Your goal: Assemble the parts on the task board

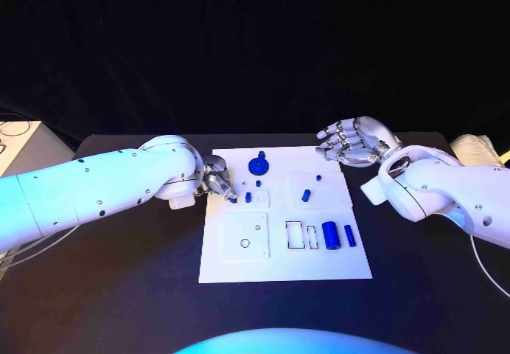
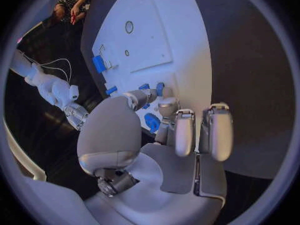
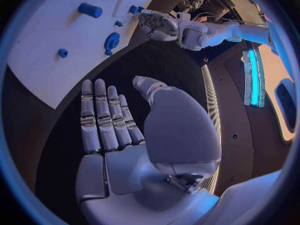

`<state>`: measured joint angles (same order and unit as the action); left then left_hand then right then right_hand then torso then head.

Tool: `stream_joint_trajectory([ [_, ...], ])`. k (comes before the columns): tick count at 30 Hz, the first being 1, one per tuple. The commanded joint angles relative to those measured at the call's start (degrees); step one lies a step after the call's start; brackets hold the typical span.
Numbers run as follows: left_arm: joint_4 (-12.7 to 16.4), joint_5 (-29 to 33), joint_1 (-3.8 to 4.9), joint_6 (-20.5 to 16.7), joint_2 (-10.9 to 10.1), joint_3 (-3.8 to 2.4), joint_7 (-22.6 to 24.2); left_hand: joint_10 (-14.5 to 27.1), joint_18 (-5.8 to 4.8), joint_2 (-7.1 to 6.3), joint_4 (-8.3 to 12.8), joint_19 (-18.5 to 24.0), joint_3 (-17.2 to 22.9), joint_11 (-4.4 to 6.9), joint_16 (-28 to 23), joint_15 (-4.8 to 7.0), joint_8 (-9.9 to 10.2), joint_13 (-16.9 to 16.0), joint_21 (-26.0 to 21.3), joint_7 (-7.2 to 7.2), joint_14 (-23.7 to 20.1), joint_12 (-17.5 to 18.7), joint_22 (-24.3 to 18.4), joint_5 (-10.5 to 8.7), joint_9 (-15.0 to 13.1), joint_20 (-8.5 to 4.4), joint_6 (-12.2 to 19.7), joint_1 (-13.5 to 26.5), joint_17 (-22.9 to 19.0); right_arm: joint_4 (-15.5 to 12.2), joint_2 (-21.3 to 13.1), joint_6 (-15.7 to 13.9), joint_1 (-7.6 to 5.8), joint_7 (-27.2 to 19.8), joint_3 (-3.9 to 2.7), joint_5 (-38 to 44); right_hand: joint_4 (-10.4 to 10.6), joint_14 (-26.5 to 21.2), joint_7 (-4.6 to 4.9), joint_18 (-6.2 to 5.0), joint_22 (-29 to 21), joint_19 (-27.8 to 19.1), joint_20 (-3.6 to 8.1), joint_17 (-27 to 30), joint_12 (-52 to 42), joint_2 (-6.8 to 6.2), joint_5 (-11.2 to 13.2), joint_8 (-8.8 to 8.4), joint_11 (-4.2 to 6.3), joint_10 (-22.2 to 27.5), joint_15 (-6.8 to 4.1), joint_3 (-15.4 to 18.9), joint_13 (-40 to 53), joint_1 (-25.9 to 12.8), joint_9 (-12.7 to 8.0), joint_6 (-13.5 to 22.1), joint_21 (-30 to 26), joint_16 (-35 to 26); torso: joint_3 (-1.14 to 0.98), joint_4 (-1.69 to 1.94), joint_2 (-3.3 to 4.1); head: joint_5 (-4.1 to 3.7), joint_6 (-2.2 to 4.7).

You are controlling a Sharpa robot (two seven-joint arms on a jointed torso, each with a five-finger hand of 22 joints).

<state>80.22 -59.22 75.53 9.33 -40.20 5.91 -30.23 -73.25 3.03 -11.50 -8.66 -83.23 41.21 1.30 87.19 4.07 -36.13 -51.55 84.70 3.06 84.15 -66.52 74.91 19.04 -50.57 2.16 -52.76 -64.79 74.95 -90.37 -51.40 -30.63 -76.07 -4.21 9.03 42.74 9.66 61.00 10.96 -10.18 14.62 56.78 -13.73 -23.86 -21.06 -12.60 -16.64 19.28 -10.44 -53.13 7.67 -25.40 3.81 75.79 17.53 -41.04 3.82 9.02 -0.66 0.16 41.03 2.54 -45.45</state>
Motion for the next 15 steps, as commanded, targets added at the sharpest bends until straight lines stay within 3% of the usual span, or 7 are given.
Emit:
stream_joint_trajectory([
  [1,0.09,-0.15,-0.14,2.15,0.24,0.11,0.08,-0.27,-0.71,0.19,10.08,-0.42,9.7,-0.09,0.31,0.37,-0.15,-0.06,0.16,0.07,4.75,-0.39,6.21,0.15,-0.04,-0.1,-0.27,-0.01,11.04,-0.11,-0.01,0.71,0.02,-0.35,-0.01,0.16,-0.26,-0.08,3.49,-0.31,-0.05,-0.27,-0.04,0.06,-0.22,0.5,-0.25,0.15,-0.09,0.11,-0.17,0.03,-0.09,0.09,-0.06,-0.09,-0.03,-0.27,0.03,0.03,-0.01,0.01,-0.04],
  [15,-1.44,-0.13,-0.24,1.76,1.67,0.39,-0.37,-0.17,-0.64,0.26,9.97,-0.22,9.75,-0.1,0.18,0.37,-0.09,0.28,0.0,0.08,4.68,-0.15,5.94,0.14,-0.03,-0.12,-0.34,0.08,10.82,-0.2,-0.04,0.74,0.02,-0.37,-0.01,0.17,-0.32,-0.06,3.5,-0.31,-0.32,-0.24,-0.04,0.13,-0.27,0.52,-0.27,0.15,-0.1,0.14,-0.16,0.01,-0.09,0.12,-0.11,-0.11,-0.01,-0.31,0.03,-0.01,0.0,-0.17,-0.21],
])
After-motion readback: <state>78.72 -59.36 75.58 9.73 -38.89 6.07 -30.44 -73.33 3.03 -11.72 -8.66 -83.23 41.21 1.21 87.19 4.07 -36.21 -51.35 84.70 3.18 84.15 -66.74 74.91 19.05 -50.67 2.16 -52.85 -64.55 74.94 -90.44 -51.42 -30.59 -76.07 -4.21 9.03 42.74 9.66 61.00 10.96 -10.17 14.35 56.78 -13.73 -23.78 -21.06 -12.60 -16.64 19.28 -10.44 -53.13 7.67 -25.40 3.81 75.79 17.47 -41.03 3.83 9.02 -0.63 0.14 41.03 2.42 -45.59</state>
